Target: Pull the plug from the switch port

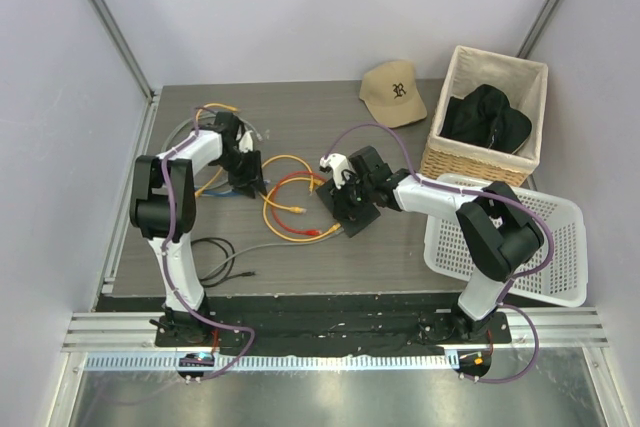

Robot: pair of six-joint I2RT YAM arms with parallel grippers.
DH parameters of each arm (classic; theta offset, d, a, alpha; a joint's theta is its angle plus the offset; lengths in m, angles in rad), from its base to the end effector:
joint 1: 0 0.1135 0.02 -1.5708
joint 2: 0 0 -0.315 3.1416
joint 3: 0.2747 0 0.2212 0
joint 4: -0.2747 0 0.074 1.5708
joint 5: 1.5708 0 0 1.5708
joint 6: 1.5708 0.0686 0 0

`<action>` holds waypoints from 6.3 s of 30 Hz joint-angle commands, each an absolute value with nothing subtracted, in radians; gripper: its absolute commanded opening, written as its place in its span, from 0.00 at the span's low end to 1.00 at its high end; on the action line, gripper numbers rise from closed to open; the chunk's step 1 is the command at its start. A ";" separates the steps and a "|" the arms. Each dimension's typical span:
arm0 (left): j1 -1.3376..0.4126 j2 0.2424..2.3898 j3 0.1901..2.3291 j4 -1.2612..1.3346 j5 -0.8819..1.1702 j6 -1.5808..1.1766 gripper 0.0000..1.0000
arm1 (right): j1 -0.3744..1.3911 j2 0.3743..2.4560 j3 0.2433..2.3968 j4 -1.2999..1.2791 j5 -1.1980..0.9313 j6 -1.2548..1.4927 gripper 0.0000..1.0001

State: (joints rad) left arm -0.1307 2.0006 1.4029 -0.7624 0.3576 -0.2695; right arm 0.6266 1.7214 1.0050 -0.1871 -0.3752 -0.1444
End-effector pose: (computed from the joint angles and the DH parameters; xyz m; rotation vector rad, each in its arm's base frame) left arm 0.3835 -0.0746 0.1944 -0.1484 2.9479 -0.5847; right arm 0.2708 0.2271 0.2221 -1.0930 2.2557 0.6680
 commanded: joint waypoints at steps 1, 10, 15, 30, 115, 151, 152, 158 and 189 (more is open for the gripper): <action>-0.132 2.014 1.387 -0.701 0.373 -0.298 0.32 | 0.618 1.753 0.946 -0.336 -0.250 -0.186 0.13; -0.132 1.945 1.468 -0.674 0.402 -0.227 0.00 | 0.618 1.764 0.953 -0.331 -0.259 -0.189 0.13; -0.130 1.896 1.624 -0.722 0.442 -0.111 0.00 | 0.618 1.767 0.953 -0.333 -0.261 -0.189 0.13; -0.085 1.724 1.641 -0.494 0.061 -0.100 0.00 | 0.620 1.789 0.977 -0.341 -0.264 -0.183 0.13; -0.560 2.118 1.282 -0.284 1.000 -0.305 0.50 | 0.480 1.620 0.864 -0.403 -0.322 -0.150 0.13; -0.535 2.138 1.295 -0.268 1.014 -0.327 0.39 | 0.466 1.617 0.856 -0.402 -0.324 -0.144 0.13; -0.537 2.140 1.292 -0.273 1.012 -0.322 0.36 | 0.466 1.617 0.856 -0.402 -0.324 -0.144 0.13; -0.537 2.143 1.299 -0.298 1.012 -0.288 0.27 | 0.459 1.617 0.856 -0.402 -0.325 -0.141 0.13; -0.491 2.232 1.344 -0.236 1.158 -0.360 0.35 | 0.446 1.632 0.864 -0.403 -0.328 -0.137 0.18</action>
